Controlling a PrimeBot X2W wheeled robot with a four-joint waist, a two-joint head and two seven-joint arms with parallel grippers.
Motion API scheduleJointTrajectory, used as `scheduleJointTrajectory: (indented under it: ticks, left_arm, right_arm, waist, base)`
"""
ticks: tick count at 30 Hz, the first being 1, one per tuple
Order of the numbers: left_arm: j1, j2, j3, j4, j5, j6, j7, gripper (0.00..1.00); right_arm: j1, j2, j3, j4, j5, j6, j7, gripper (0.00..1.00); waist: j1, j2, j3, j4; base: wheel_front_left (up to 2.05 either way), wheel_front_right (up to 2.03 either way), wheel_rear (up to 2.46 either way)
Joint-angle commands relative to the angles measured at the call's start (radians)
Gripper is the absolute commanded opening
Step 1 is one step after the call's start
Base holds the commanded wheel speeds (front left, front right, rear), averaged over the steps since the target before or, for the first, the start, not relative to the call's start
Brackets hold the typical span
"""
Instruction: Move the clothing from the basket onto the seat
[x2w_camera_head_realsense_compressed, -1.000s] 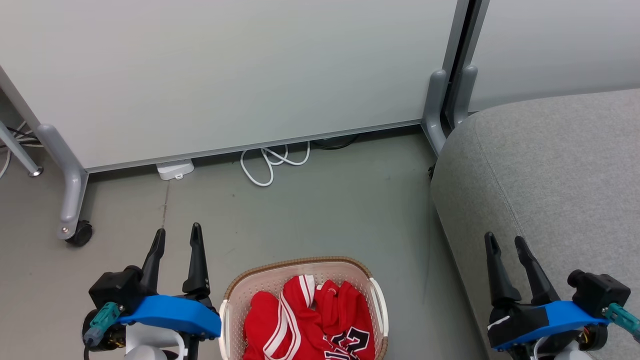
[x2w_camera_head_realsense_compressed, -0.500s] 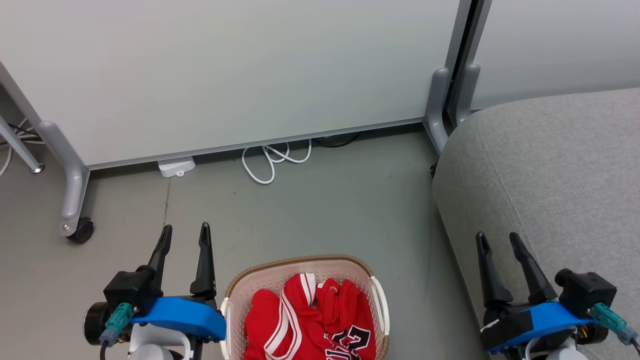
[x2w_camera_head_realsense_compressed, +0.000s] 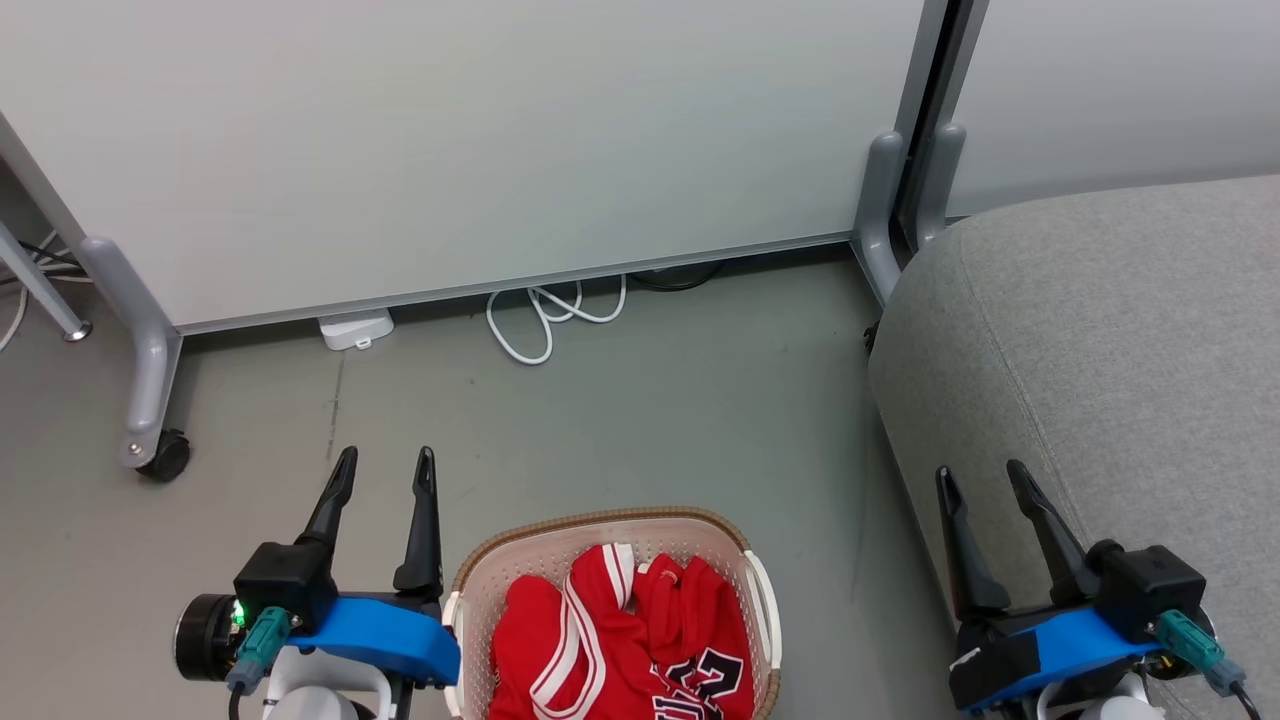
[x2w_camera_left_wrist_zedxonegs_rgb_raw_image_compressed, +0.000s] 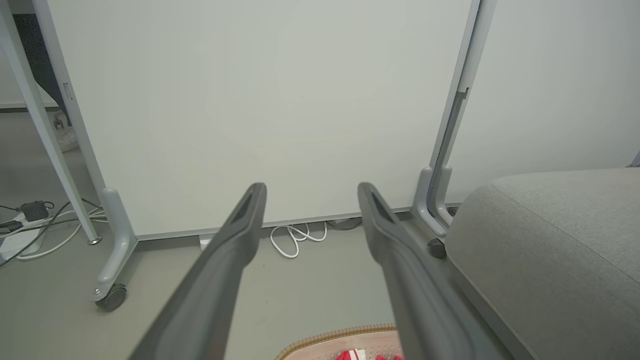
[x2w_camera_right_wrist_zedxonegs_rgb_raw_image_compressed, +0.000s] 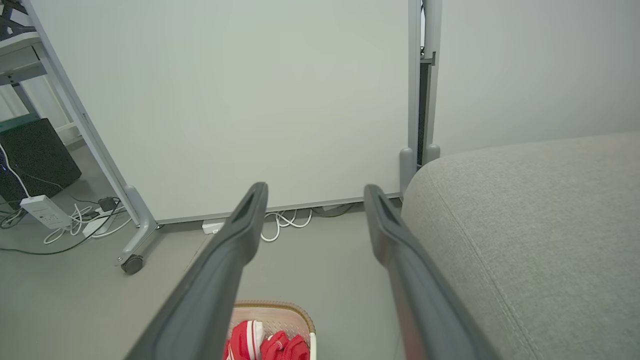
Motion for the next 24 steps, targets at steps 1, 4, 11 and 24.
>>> scheduleJointTrajectory:
  ticks: [1, 4, 11, 24]
  left_arm:
    - [-0.018, -0.001, 0.003, 0.003, 0.026, -0.007, -0.01, 1.0]
    - [-0.02, -0.003, 0.004, 0.01, 0.046, -0.009, -0.016, 1.0]
    - [-0.023, -0.008, 0.011, 0.025, 0.091, -0.018, -0.028, 1.0]
    - [-0.024, -0.015, 0.02, 0.054, 0.1, -0.032, -0.034, 1.0]
  right_arm:
    - [-0.015, -0.005, 0.004, -0.006, -0.027, 0.002, -0.01, 1.0]
    - [-0.017, -0.005, 0.005, -0.006, -0.049, 0.002, -0.016, 1.0]
    - [-0.02, -0.005, 0.007, -0.004, -0.103, 0.001, -0.028, 1.0]
    - [-0.013, -0.005, 0.01, 0.004, -0.122, 0.001, -0.035, 1.0]
  waist:
    - [0.0, 0.0, 0.001, 0.001]
    - [0.0, 0.0, 0.003, 0.003]
    - [0.0, 0.0, 0.004, 0.004]
    - [0.0, 0.0, 0.001, 0.003]
  base:
    - [0.0, 0.0, 0.0]
    - [0.0, 0.0, 0.0]
    - [0.0, 0.0, 0.0]
    - [0.0, 0.0, 0.0]
